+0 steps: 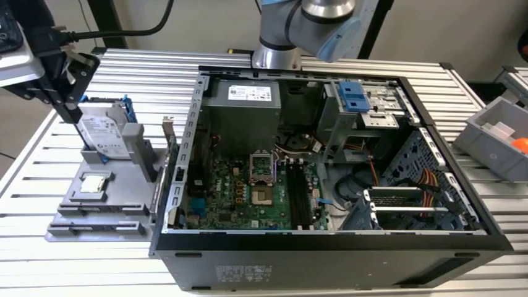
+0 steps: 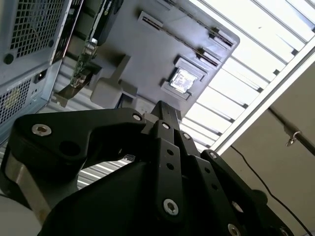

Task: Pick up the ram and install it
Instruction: 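Reach for the ram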

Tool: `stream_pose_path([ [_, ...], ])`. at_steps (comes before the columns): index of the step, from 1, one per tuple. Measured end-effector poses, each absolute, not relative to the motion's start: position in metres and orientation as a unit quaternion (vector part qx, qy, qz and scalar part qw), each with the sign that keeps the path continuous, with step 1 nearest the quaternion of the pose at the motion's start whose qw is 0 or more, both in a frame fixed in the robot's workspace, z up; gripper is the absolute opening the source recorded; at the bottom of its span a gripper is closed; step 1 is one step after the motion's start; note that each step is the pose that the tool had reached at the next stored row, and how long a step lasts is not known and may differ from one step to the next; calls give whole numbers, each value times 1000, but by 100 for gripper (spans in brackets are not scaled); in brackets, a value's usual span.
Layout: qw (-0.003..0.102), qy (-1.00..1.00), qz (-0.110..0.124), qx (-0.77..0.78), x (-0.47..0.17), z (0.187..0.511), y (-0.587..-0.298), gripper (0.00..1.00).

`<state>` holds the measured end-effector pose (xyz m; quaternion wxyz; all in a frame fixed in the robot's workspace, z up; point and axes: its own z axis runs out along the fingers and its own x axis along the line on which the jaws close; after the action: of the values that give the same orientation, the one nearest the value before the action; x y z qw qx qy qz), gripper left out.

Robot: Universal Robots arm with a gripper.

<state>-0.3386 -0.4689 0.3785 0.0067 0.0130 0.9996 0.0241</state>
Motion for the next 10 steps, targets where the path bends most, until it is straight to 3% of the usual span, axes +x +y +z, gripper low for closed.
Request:
stream_pose_path([
  [10, 7, 1000, 24, 12, -341, 377, -472, 0],
])
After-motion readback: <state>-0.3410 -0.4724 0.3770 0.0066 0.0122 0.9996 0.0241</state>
